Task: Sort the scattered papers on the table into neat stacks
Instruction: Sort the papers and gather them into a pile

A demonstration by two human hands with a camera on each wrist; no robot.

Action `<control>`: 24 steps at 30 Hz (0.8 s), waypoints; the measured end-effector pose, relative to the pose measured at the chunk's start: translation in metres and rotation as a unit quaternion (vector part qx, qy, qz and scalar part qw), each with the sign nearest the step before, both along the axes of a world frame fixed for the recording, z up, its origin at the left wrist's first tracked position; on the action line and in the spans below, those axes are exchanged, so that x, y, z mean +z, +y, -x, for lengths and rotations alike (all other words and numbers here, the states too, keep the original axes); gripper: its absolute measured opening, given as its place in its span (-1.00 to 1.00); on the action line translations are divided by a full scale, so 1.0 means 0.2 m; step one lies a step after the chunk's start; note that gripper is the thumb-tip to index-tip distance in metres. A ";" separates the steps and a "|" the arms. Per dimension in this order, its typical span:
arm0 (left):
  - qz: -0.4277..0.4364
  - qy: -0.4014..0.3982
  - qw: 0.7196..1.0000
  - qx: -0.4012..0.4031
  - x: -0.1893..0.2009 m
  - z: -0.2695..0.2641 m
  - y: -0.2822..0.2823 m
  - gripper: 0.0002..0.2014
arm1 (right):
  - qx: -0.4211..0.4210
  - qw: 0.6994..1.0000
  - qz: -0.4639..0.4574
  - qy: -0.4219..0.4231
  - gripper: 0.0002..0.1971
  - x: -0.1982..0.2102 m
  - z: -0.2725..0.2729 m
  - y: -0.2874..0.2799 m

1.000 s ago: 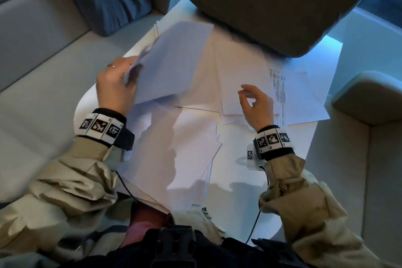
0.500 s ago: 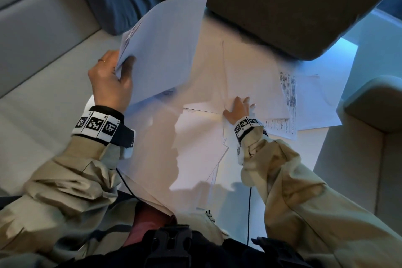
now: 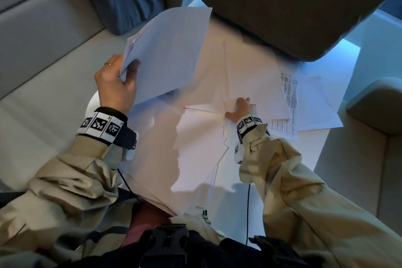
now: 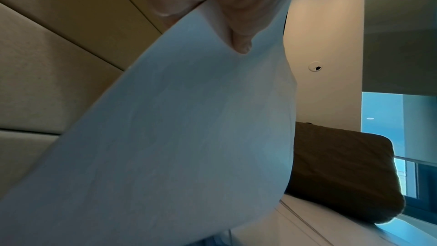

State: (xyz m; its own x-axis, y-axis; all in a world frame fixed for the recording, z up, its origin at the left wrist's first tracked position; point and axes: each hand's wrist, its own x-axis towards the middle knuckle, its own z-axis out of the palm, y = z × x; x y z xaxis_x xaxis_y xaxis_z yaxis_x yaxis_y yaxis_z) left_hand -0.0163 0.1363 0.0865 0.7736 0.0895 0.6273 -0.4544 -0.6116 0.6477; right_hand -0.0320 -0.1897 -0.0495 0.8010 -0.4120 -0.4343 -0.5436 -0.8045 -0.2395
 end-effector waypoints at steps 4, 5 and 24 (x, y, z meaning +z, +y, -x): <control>-0.015 0.007 1.000 0.000 -0.01 0.02 0.01 -0.80 | -0.005 1.000 -0.002 0.007 -0.37 0.03 0.01 0.00; -0.007 0.006 1.000 -0.005 -0.01 0.03 0.02 -0.80 | -0.002 1.000 -0.011 0.005 -0.38 0.02 0.01 0.00; 0.016 0.085 0.991 -0.102 0.03 -0.07 0.16 -0.90 | -0.074 0.993 0.088 -0.004 -0.41 0.06 -0.08 0.13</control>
